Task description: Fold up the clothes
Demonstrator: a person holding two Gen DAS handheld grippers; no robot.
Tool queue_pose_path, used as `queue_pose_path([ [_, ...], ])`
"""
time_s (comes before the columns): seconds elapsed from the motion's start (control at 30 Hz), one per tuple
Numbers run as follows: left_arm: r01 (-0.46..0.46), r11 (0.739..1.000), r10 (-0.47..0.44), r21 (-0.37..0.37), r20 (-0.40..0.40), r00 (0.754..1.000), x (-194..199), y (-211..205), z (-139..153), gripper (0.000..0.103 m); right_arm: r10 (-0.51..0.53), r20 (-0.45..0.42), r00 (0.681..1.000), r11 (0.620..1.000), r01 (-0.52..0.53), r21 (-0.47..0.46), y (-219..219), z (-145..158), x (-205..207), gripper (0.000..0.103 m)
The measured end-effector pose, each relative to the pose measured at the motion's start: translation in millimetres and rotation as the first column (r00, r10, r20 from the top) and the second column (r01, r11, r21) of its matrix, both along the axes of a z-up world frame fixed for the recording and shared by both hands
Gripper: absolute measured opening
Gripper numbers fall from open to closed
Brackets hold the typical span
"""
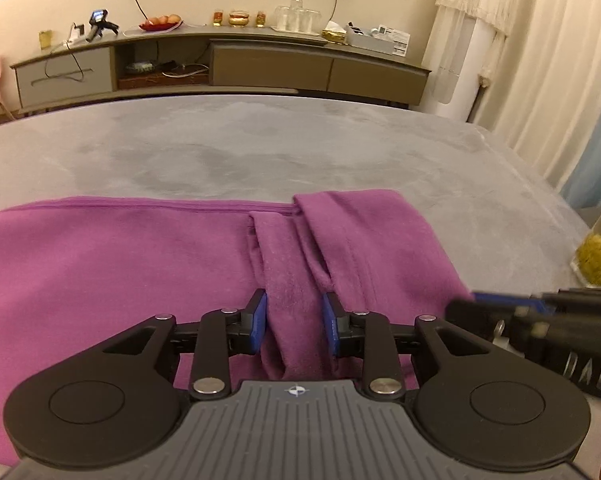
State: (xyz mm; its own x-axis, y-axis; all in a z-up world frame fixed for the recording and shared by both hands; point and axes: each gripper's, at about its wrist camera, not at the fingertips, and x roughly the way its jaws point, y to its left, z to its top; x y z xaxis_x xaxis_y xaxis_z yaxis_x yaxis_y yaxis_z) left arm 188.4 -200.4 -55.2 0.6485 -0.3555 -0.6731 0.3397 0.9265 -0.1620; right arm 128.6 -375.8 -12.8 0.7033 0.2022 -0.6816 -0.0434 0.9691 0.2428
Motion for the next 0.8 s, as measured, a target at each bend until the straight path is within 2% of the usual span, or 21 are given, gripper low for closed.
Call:
queue_pose_path([
  [0.17,0.086,0.994,-0.089,-0.073,-0.042,0.995,5.4,-47.0,2.2,0.030,-0.149,0.013,0.989,0.988,0.148,0.034,-52.5,6.4,-3.3,0.011],
  [0.27,0.062,0.990,-0.071,-0.125,-0.073,0.995,6.7,-44.3,3.9,0.030,-0.228,-0.008,0.974,0.971,0.228,0.069,-79.0,1.0,-6.7,0.022],
  [0.33,0.018,0.986,-0.031,-0.166,-0.080,0.996,4.1,-27.5,6.8,0.030,-0.287,-0.014,0.958,0.954,0.287,0.082,-88.8,-4.0,-9.4,0.064],
  [0.37,-0.002,0.983,-0.013,-0.184,-0.080,0.997,2.4,-18.2,8.3,0.030,-0.290,-0.020,0.957,0.953,0.291,0.083,-89.4,-6.8,-8.4,0.067],
  [0.4,-0.016,0.980,0.000,-0.197,-0.084,0.996,1.3,-10.7,9.3,0.030,-0.275,-0.033,0.961,0.958,0.277,0.079,-87.8,-11.8,-5.7,0.065],
  [0.47,-0.043,0.975,0.024,-0.218,-0.093,0.995,2.5,2.4,12.6,0.030,-0.216,-0.077,0.973,0.974,0.220,0.049,-78.1,-21.5,1.6,0.055],
  [0.5,-0.056,0.972,0.035,-0.227,-0.097,0.995,4.1,8.5,14.6,0.030,-0.182,-0.094,0.979,0.983,0.185,0.022,-69.8,-25.4,5.8,0.033],
  [0.53,-0.067,0.970,0.044,-0.236,-0.101,0.994,7.0,12.9,17.2,0.030,-0.158,-0.087,0.984,0.987,0.157,-0.023,-59.0,-25.0,7.5,0.021],
  [0.57,-0.068,0.968,0.044,-0.242,-0.102,0.994,12.3,13.4,21.5,0.030,-0.145,-0.060,0.988,0.987,0.140,-0.078,-48.0,-20.6,6.6,0.017],
  [0.6,-0.065,0.966,0.041,-0.252,-0.098,0.994,14.7,15.7,26.6,0.031,-0.132,-0.019,0.991,0.983,0.128,-0.131,-36.6,-14.3,4.0,0.015],
  [0.67,-0.055,0.956,0.034,-0.289,-0.078,0.996,17.3,22.9,40.0,0.044,-0.091,0.097,0.991,0.968,0.111,-0.225,-11.6,3.0,-5.7,0.014],
  [0.73,-0.052,0.944,0.040,-0.326,-0.045,0.998,18.0,35.1,56.5,0.050,-0.014,0.200,0.980,0.958,0.070,-0.278,19.1,21.2,-16.2,0.014],
  [0.77,-0.066,0.938,0.062,-0.340,-0.023,0.998,16.0,45.8,63.3,0.056,0.040,0.244,0.969,0.954,0.035,-0.296,40.3,28.6,-22.2,0.014],
  [0.8,-0.080,0.932,0.084,-0.354,-0.002,0.996,14.1,56.5,70.1,0.057,0.092,0.277,0.956,0.950,-0.002,-0.311,60.9,34.7,-26.7,0.014],
])
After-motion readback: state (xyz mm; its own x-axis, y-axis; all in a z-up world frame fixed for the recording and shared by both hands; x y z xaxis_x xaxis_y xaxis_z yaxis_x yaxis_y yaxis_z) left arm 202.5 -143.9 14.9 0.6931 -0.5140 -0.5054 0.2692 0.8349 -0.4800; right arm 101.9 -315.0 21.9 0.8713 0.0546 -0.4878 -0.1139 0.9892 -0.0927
